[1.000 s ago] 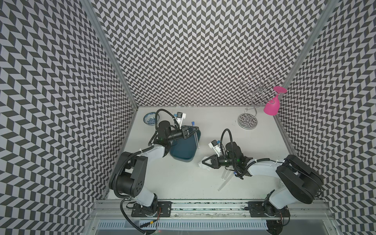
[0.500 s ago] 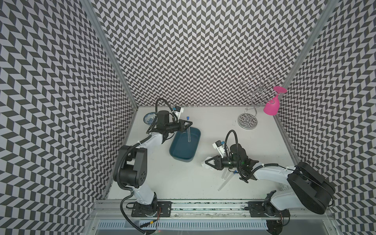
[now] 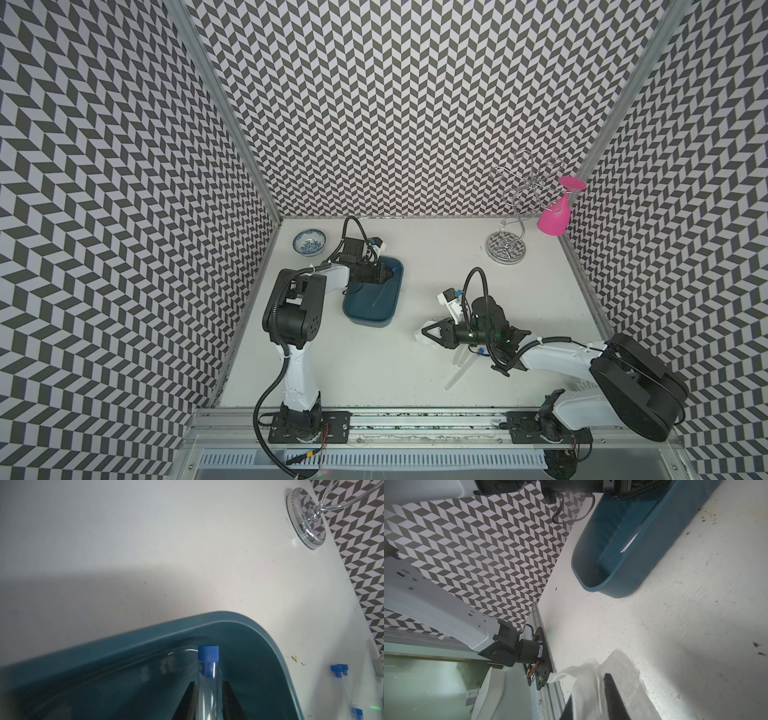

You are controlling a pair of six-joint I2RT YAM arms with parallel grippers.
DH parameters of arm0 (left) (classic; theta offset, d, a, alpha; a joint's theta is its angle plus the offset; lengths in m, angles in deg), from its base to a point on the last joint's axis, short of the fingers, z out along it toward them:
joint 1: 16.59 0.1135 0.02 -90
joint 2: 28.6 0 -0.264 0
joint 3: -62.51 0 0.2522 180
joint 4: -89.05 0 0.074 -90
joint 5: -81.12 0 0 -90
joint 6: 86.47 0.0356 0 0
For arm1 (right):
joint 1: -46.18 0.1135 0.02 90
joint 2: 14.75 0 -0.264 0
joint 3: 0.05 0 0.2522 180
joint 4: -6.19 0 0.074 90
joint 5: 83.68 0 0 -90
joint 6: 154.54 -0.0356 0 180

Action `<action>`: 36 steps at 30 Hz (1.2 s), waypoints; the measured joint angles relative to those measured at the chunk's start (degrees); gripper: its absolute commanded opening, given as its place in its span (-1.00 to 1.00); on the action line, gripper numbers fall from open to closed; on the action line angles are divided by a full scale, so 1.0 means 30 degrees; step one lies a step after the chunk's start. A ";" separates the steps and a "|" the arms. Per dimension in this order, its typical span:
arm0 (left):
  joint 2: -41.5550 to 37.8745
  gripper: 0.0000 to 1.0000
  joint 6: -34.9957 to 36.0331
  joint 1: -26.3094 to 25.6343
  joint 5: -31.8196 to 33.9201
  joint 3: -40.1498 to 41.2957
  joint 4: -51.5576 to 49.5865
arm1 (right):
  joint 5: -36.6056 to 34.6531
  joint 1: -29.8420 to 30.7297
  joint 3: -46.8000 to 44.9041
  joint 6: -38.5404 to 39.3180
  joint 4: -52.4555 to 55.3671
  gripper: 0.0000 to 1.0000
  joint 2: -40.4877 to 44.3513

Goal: Wipe the exteriors of test tubes
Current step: Place the test tube in the storage box, then place the cleaning item at the center of the board.

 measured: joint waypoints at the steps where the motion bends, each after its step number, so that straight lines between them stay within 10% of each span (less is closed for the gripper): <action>1: 0.0138 -0.44 -0.0007 -0.0066 0.0160 -0.0029 0.0000 | -0.0124 0.0000 0.0087 0.0044 0.0087 -0.65 -0.0131; 10: -0.0146 -0.17 -0.0780 -0.0321 0.1231 0.0182 0.0277 | -0.1887 0.0000 0.0918 0.0044 0.1282 -0.53 -0.1552; 25: -0.7060 -0.01 -0.2477 -0.0386 0.0488 0.3570 0.3446 | -0.4656 -0.0335 0.6295 0.1508 0.5989 0.33 -0.4124; 36: -0.8408 0.05 -0.2725 -0.0386 0.0073 0.6382 0.4320 | -0.7242 -0.0729 0.9114 0.3541 1.0768 0.37 -0.3330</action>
